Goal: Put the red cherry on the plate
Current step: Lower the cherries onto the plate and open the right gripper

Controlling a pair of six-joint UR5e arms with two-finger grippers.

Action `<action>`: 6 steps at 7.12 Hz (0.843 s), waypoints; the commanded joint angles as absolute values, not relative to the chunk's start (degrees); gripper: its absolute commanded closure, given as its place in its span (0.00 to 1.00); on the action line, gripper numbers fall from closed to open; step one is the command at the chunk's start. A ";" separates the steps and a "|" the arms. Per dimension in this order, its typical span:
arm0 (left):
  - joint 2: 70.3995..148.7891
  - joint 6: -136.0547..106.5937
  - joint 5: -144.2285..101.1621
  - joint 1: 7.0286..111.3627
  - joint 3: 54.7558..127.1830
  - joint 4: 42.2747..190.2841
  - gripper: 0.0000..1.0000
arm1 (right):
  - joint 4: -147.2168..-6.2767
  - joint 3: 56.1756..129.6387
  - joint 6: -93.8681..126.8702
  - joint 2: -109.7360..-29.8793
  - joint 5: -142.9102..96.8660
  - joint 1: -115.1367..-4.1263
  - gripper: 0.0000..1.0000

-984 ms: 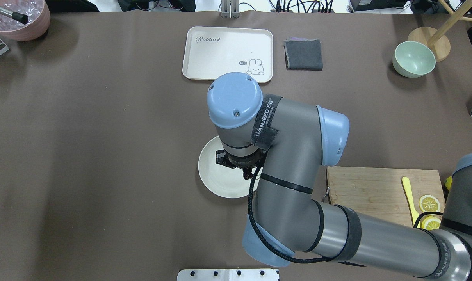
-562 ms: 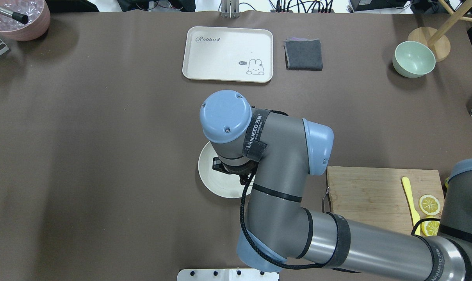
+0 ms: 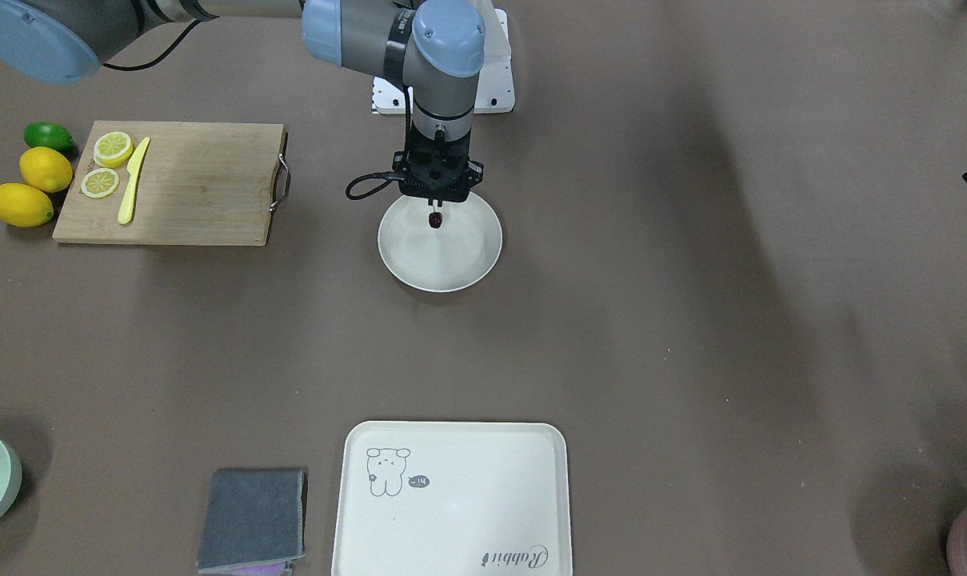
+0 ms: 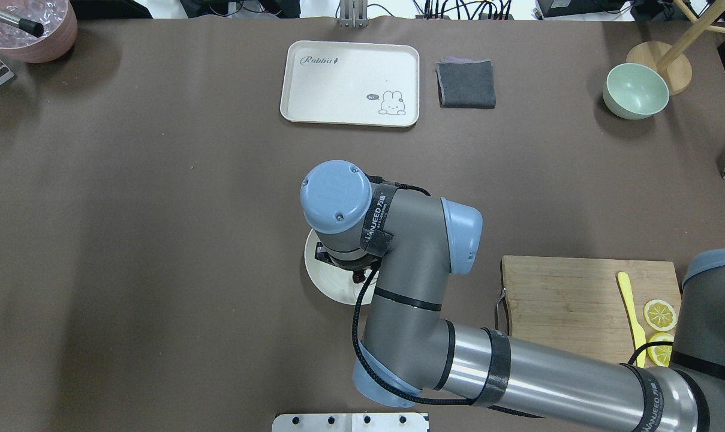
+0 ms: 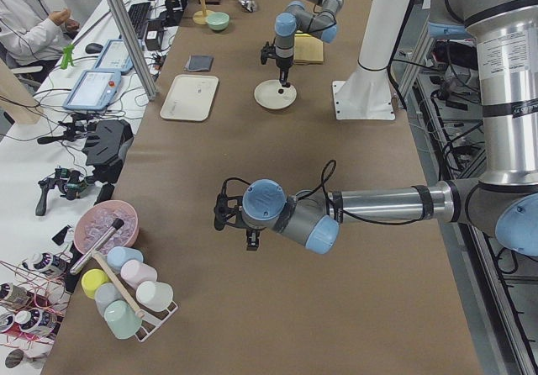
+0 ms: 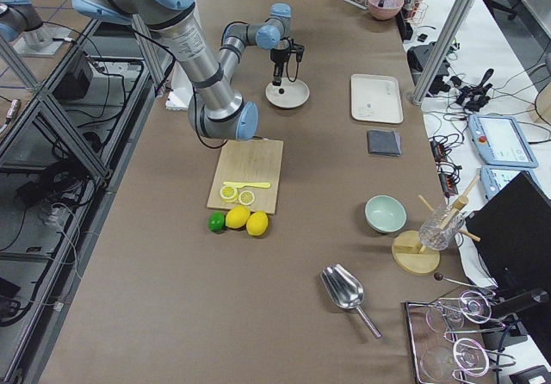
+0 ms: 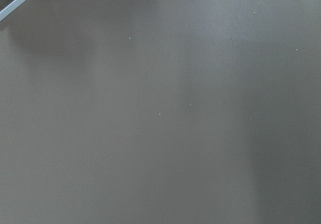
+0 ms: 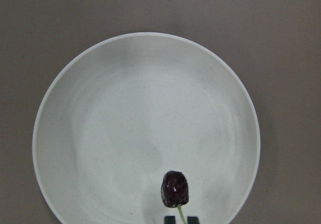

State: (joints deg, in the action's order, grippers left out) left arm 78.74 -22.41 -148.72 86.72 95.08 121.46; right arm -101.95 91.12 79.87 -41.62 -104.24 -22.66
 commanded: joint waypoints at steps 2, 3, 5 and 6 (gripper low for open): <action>78.57 -22.41 -148.71 86.75 94.92 121.46 0.03 | -99.23 88.25 80.33 -41.57 -103.98 -23.03 0.02; 78.57 -22.41 -148.71 86.66 94.83 121.46 0.03 | -99.23 88.24 80.33 -41.57 -103.89 -23.03 0.00; 78.57 -22.41 -148.71 86.75 94.75 121.46 0.03 | -99.23 88.33 79.98 -41.48 -103.89 -23.38 0.00; 78.57 -22.41 -148.71 86.66 94.75 121.46 0.03 | -99.32 88.50 79.81 -41.48 -104.23 -23.81 0.00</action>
State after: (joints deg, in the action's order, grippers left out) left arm 78.58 -22.41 -148.71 86.72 94.79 121.47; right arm -99.25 88.36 80.03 -41.50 -103.97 -23.41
